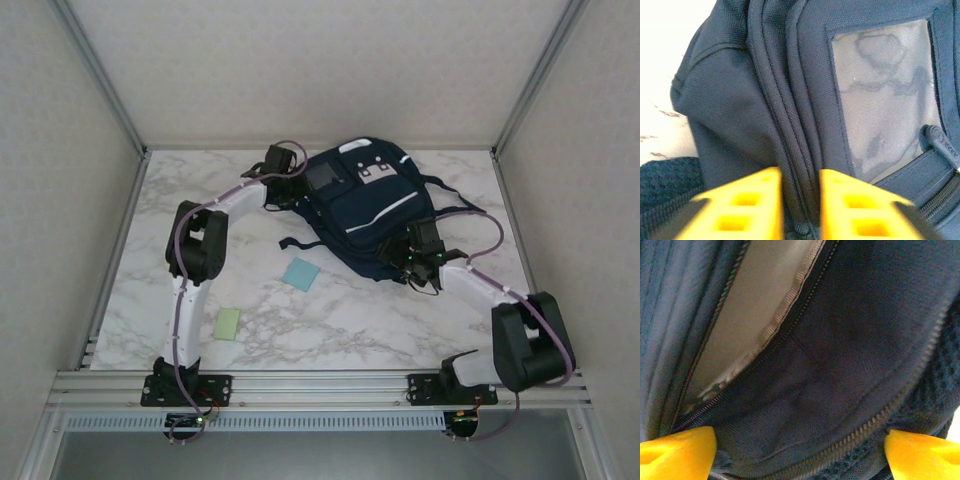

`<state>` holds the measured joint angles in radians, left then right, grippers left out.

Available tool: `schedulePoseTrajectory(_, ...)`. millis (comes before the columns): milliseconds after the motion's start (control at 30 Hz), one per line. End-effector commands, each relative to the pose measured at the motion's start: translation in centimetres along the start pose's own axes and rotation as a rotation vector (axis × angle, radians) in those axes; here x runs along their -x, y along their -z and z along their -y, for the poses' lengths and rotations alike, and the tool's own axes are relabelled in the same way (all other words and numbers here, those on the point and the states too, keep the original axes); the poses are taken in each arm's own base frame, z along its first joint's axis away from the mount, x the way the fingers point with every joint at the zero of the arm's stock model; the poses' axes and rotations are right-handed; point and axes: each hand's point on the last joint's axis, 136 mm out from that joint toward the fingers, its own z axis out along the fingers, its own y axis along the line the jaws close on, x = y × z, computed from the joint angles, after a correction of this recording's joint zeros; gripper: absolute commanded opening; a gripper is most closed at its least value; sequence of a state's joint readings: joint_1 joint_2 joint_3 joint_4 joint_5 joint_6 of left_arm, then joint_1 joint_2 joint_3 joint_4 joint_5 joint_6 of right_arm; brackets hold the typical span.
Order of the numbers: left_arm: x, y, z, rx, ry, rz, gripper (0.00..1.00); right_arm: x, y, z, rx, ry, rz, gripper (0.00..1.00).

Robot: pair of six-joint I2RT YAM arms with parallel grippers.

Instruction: Pack the student bag

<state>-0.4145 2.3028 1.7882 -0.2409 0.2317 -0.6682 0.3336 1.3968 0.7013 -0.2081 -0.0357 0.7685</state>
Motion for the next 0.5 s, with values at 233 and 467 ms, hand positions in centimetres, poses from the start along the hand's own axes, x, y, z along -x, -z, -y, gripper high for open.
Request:
schedulePoseTrajectory(233, -8.0, 4.5, -4.5, -0.014, 0.078, -0.087, 0.0, 9.9, -2.2, -1.1, -0.101, -0.012, 0.131, 0.78)
schedulePoseTrajectory(467, -8.7, 8.4, -2.6, -0.061, 0.063, -0.048, 0.0, 12.0, 0.8, -2.9, -0.109, 0.079, 0.128, 0.82)
